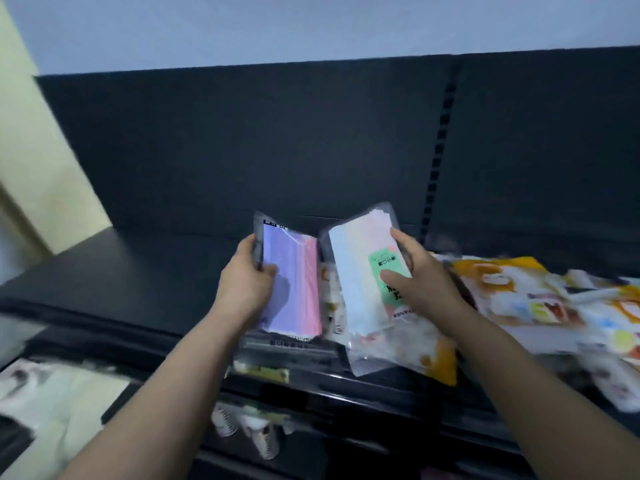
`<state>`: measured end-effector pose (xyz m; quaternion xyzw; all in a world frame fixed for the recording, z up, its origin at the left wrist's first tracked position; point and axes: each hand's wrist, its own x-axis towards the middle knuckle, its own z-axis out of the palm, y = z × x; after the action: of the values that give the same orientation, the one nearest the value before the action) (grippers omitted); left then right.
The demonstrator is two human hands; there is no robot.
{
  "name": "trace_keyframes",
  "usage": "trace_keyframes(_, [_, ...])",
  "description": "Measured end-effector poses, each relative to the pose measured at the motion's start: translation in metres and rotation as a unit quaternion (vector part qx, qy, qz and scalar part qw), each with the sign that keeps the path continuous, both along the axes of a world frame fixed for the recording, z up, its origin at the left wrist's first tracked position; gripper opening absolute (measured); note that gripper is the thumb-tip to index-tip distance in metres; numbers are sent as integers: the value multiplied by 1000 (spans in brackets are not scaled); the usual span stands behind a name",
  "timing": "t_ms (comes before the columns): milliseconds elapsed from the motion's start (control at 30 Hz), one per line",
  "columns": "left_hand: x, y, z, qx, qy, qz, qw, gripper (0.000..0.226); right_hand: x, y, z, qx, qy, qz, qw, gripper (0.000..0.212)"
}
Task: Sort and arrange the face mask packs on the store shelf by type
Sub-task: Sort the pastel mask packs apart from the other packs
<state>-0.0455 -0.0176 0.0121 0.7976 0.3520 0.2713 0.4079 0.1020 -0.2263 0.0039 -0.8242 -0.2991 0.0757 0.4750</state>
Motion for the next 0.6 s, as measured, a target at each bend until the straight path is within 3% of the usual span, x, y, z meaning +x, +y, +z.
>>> trace_keyframes(267, [-125, 160, -14, 19, 56, 103, 993, 55, -84, 198, -19, 15, 42, 67, 997, 74])
trace_keyframes(600, [-177, 273, -13, -44, 23, 148, 988, 54, -119, 328, -26, -28, 54, 73, 995, 71])
